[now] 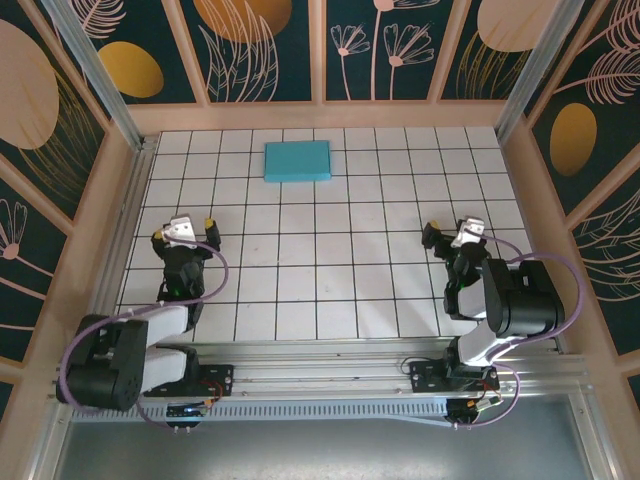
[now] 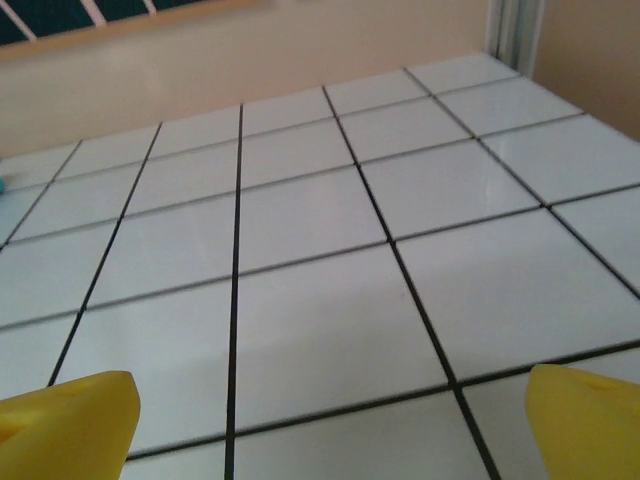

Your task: Fold the paper box

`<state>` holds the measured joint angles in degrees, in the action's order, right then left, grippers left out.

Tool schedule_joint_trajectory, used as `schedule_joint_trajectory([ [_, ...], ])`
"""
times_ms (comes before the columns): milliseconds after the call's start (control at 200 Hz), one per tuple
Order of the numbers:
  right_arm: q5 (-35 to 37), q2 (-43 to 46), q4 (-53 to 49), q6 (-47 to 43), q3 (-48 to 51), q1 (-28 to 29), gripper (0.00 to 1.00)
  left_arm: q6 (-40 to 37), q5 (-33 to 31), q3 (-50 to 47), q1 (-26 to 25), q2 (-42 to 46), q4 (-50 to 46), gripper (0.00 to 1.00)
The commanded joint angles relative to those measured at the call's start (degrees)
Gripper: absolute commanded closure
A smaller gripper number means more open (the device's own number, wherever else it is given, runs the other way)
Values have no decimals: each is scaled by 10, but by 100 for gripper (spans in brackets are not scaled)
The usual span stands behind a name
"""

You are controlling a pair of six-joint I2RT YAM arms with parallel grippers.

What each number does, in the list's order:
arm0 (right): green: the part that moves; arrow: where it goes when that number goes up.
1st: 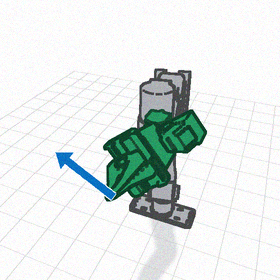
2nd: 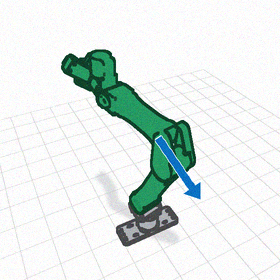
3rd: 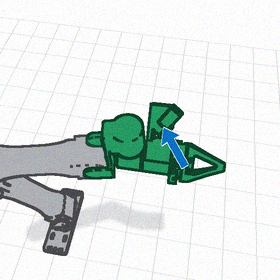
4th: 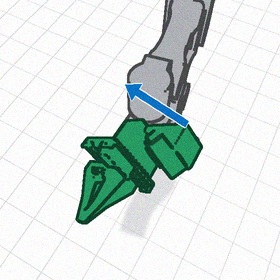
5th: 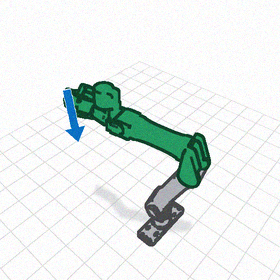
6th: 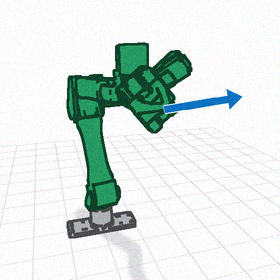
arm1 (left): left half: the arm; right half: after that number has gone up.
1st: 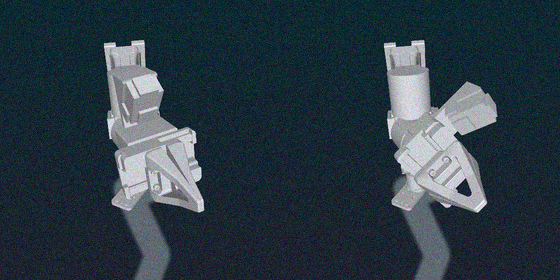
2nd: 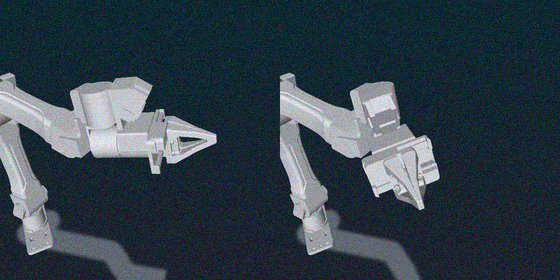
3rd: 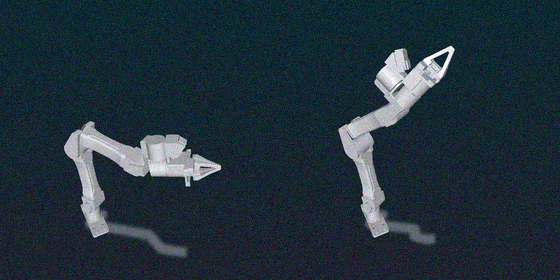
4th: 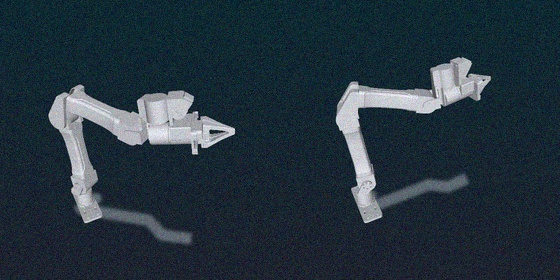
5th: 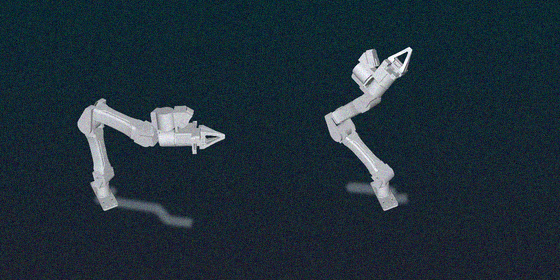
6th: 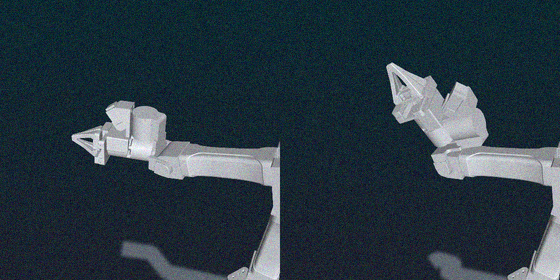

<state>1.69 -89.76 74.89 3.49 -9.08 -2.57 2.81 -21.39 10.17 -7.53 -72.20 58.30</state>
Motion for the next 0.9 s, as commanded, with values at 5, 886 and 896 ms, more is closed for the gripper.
schedule_joint_trajectory([
  [5,20,0,53,-6,-15,3,1,-7,43,46,22,-64,62,1],
  [886,21,-1,35,-14,-25,8,1,20,153,35,78,-147,140,1],
  [896,21,-1,34,-14,-25,9,1,20,153,35,78,-147,140,1],
])
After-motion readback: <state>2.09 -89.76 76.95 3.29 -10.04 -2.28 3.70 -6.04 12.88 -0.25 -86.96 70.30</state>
